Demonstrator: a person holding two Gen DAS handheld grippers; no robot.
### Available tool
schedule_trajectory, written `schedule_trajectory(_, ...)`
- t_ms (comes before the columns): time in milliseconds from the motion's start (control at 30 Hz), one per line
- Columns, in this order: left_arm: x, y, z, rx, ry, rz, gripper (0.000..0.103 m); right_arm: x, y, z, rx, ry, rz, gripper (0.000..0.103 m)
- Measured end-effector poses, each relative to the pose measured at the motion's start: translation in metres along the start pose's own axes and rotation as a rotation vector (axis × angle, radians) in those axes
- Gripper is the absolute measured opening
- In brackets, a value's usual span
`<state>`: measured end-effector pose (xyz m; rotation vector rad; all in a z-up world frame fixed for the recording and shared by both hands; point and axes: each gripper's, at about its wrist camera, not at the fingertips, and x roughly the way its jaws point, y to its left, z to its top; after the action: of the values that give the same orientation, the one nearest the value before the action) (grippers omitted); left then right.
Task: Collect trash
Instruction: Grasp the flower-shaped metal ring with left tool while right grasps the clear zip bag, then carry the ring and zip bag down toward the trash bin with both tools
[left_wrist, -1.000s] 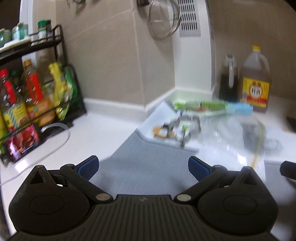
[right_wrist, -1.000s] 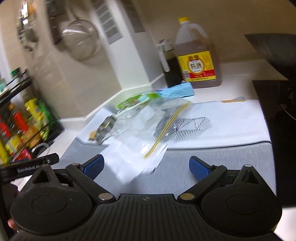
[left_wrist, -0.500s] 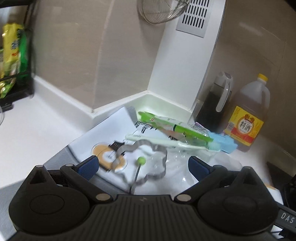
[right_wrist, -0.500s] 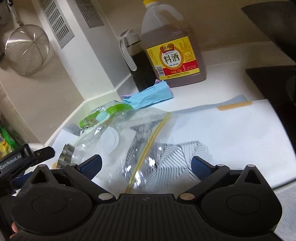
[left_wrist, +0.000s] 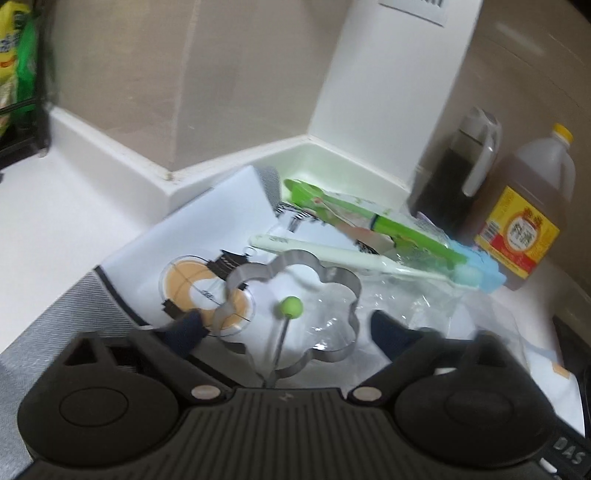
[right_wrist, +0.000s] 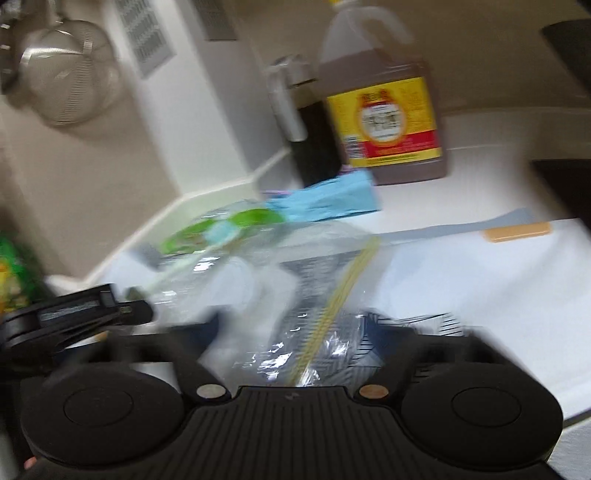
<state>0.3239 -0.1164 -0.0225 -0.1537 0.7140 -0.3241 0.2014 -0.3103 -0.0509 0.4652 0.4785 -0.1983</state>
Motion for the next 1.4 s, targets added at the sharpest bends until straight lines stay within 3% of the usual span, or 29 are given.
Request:
schedule_trajectory(33,-0.001,0.002,0.001,-0.011,0.002,-0.003,0.084,0.002,-0.001,0.000,0.013,0.018,0.019,0.027)
schedule_trajectory(100,-0.005,0.006,0.001,-0.033,-0.009,-0.003,0.083,0.002,-0.007,-0.002,0.049,0.032,0.052,0.014)
schedule_trajectory(133,-0.007,0.008,0.000,-0.031,-0.016,0.001,0.083,0.001,-0.011,-0.003,0.082,0.030,0.071,0.013)
schedule_trajectory(267,-0.018,0.010,-0.014,0.011,-0.049,0.012,0.083,-0.008,-0.028,-0.013,0.202,0.034,0.118,0.010)
schedule_trajectory(467,-0.040,0.017,-0.029,0.016,-0.057,-0.009,0.083,-0.031,-0.029,-0.028,0.222,0.023,0.121,0.010)
schedule_trajectory(633,-0.050,0.021,-0.028,0.018,-0.070,0.019,0.083,-0.042,-0.028,-0.032,0.231,0.006,0.114,0.009)
schedule_trajectory(867,-0.082,0.026,-0.012,0.014,-0.118,0.003,0.083,-0.080,-0.024,-0.022,0.189,-0.093,0.060,0.007)
schedule_trajectory(1100,-0.116,0.019,-0.025,0.064,-0.124,-0.001,0.083,-0.128,-0.032,-0.028,0.161,-0.213,0.005,0.007)
schedule_trajectory(1400,-0.178,0.016,-0.036,0.086,-0.169,-0.001,0.083,-0.180,-0.027,-0.011,0.077,-0.397,0.032,0.006)
